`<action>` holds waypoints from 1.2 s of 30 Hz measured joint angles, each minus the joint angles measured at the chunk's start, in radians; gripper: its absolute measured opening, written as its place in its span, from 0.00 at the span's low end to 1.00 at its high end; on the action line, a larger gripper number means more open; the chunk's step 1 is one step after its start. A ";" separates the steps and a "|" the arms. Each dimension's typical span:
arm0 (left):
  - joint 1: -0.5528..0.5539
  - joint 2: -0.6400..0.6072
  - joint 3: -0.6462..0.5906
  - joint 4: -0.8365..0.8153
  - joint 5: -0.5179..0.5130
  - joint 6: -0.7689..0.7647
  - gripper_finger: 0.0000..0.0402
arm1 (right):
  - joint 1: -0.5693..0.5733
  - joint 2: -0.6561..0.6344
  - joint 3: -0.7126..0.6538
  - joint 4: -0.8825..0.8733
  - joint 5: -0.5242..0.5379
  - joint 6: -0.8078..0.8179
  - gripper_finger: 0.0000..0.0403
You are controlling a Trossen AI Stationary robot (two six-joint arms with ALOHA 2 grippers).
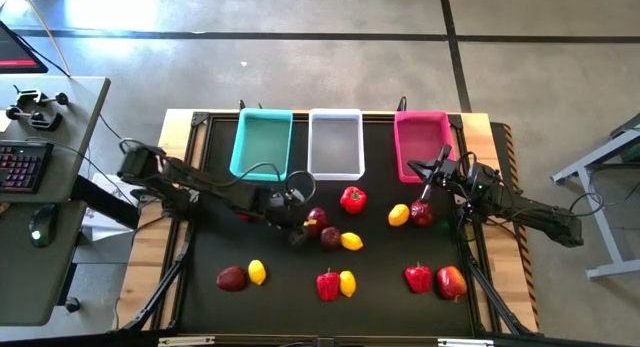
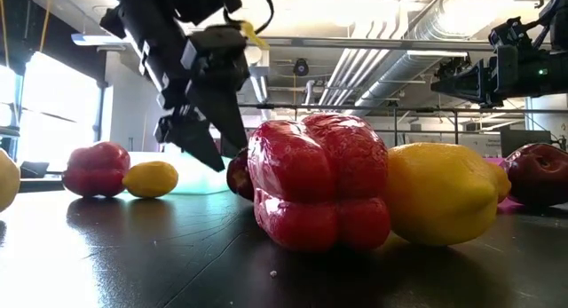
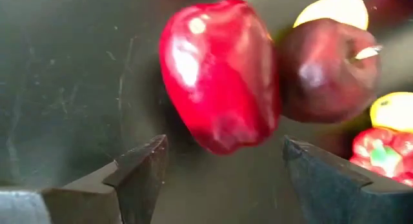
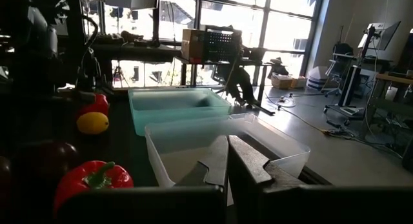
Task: Sort produce into baskets
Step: Put the apple into the white bin
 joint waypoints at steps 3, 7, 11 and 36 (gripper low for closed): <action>0.001 0.020 0.000 0.013 -0.019 -0.034 0.73 | 0.000 0.000 0.000 0.000 0.000 0.000 0.00; 0.009 0.023 0.000 0.025 -0.030 -0.043 0.73 | 0.000 0.000 0.000 0.000 0.000 0.000 0.00; 0.023 0.024 0.000 0.037 -0.050 -0.012 0.73 | 0.000 0.000 0.000 0.000 0.000 0.000 0.00; 0.081 0.024 0.060 -0.029 -0.177 0.251 0.73 | 0.000 0.000 0.000 0.000 0.000 0.000 0.00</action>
